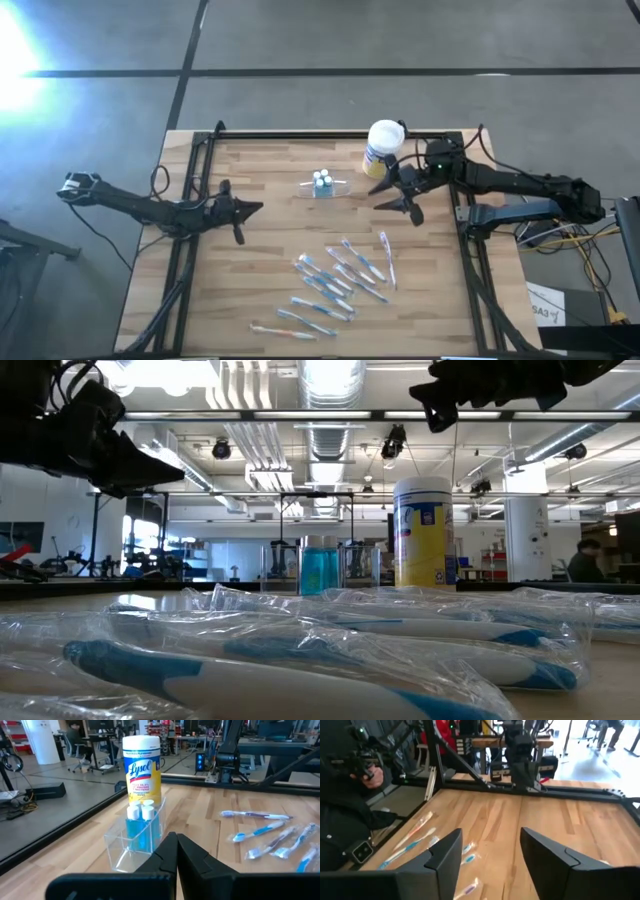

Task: Pick & Place toothbrushing station
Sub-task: Put the purple toothbrush into the left section of the transparent organizer

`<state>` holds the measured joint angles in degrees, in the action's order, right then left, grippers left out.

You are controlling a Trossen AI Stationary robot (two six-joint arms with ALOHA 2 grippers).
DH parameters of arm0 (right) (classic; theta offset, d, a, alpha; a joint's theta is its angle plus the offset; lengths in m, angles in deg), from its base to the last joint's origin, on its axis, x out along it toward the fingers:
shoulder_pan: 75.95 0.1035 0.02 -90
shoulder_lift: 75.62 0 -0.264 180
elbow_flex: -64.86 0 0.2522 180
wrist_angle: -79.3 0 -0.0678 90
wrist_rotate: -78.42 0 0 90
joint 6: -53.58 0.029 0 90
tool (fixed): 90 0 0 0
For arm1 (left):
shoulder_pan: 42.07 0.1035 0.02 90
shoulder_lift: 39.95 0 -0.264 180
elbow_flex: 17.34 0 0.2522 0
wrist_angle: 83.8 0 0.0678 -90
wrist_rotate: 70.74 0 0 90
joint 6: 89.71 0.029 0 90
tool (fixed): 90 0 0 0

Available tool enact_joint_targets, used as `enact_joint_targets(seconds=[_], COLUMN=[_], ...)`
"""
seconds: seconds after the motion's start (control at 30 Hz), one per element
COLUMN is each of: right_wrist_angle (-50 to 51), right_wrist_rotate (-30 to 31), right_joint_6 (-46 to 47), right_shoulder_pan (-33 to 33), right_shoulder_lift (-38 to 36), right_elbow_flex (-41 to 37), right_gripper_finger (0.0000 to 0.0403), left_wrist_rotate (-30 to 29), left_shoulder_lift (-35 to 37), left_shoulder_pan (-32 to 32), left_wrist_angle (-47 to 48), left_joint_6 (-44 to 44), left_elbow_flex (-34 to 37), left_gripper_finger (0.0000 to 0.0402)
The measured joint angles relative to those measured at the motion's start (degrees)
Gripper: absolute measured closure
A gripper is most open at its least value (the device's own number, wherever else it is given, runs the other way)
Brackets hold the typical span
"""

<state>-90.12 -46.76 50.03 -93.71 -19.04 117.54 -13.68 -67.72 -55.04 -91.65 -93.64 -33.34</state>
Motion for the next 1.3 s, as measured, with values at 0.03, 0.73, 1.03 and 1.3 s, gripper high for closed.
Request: enact_joint_targets(seconds=[0.03,0.73,1.03,1.3], right_wrist_angle=[-0.04,-23.12,-25.95,-21.42], right_wrist_rotate=[0.00,11.17,25.49,34.26], right_joint_6=[0.20,8.92,13.06,15.64], right_shoulder_pan=[0.02,12.90,24.21,31.17], right_shoulder_lift=[-0.10,-2.23,-2.10,-2.10], right_elbow_flex=[-0.30,-18.22,-22.42,-24.18], right_gripper_finger=[0.0221,0.0390,0.0394,0.0394], left_wrist_rotate=[0.24,0.98,2.43,2.90], left_shoulder_lift=[0.02,1.22,1.25,1.35], left_shoulder_pan=[0.00,0.00,0.00,0.00], left_wrist_angle=[-0.02,16.09,16.13,16.12], left_joint_6=[0.37,2.16,1.35,3.95], left_elbow_flex=[0.00,-7.58,-7.48,-7.37], left_gripper_finger=[0.0396,0.0393,0.0388,0.0396])
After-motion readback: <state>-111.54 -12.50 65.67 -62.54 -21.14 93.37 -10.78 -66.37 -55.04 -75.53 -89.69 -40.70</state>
